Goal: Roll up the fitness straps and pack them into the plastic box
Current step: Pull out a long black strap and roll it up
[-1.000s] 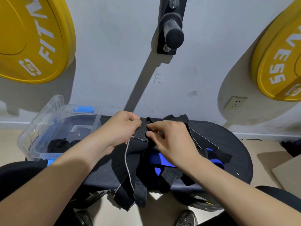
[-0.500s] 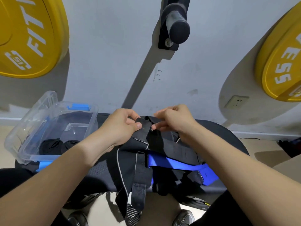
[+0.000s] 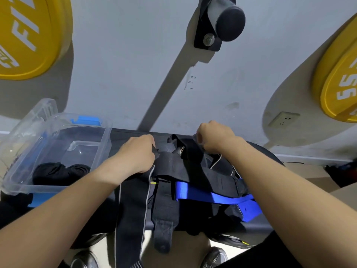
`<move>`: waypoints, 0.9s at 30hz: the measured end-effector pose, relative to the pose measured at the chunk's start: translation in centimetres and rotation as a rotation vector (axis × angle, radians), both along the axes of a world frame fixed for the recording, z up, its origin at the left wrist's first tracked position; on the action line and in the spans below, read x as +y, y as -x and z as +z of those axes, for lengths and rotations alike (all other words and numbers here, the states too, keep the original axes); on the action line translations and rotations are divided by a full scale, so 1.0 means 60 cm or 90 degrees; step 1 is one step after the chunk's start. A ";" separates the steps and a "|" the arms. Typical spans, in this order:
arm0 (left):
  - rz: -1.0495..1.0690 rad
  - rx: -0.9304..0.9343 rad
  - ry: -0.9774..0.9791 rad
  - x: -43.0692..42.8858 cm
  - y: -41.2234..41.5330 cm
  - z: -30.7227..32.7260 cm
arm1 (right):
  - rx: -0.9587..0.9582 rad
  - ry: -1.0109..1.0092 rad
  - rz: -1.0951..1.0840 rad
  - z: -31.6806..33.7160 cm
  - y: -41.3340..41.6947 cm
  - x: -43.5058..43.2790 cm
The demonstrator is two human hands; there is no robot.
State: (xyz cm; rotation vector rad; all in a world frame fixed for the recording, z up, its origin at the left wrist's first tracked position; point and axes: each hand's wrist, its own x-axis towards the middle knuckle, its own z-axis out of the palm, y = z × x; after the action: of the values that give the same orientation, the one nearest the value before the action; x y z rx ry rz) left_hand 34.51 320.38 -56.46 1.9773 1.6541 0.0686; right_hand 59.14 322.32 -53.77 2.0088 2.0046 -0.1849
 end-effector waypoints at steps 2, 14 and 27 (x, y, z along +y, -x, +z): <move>-0.048 -0.004 0.001 -0.005 -0.007 -0.004 | -0.019 0.060 -0.021 -0.005 -0.028 -0.004; -0.196 0.001 0.012 -0.046 -0.076 0.022 | -0.030 0.183 0.058 -0.059 -0.099 -0.042; -0.199 0.098 -0.045 -0.086 -0.094 0.072 | 0.092 -0.069 -0.021 0.115 -0.107 -0.067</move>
State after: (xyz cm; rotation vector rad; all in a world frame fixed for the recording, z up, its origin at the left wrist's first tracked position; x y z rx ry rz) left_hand 40.15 315.24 -52.12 2.3221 1.4283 -0.1471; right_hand 65.54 318.33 -46.85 2.1520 2.1118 -0.2399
